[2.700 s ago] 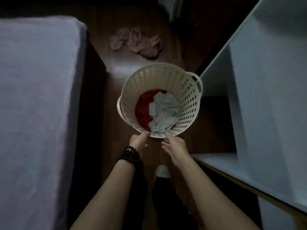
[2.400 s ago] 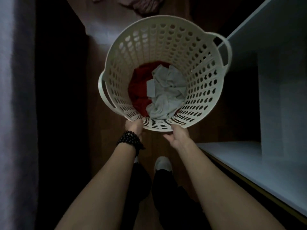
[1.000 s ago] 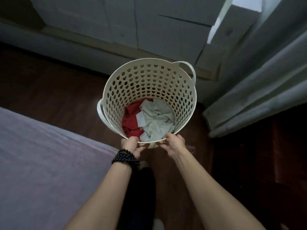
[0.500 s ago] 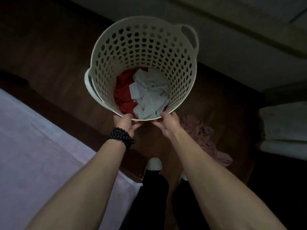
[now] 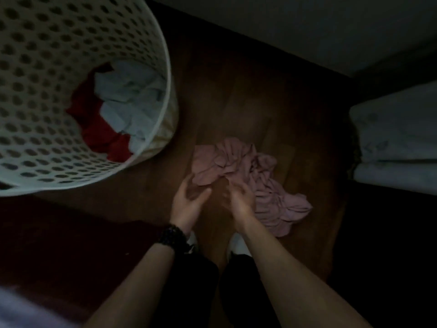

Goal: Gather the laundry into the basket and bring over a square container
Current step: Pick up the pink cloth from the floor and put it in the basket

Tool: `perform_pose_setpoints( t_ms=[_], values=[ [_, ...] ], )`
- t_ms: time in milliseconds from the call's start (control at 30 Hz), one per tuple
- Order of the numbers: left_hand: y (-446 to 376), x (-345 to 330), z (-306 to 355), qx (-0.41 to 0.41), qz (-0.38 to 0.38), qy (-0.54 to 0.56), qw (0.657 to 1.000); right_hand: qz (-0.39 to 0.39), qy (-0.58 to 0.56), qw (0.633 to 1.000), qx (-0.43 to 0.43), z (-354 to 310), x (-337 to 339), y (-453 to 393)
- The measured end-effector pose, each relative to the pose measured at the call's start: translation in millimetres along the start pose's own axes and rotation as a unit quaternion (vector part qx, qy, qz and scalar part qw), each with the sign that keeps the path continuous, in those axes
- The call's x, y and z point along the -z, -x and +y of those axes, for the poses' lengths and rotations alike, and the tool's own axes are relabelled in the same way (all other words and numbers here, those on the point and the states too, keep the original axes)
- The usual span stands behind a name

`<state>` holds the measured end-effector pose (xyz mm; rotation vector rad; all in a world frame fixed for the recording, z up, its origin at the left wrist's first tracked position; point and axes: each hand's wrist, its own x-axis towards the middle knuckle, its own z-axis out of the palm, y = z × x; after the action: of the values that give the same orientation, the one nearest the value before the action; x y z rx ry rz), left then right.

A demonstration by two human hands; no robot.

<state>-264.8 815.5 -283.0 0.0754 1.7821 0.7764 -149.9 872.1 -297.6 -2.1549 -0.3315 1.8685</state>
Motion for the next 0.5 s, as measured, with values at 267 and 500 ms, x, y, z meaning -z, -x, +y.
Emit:
perform_pose_setpoints(
  t_ms=[267,500],
  values=[
    [-165.2,-150.3,-36.4,-0.216,-0.138,-0.487,0.835,0.13,0.309,0.942,-0.027,38.3,124.3,-152.9],
    [-193.7,-197.9,-99.7,-0.17,-0.136,-0.583,0.782,0.17,0.254,0.952,0.033,73.0,102.9,-225.8]
  ],
)
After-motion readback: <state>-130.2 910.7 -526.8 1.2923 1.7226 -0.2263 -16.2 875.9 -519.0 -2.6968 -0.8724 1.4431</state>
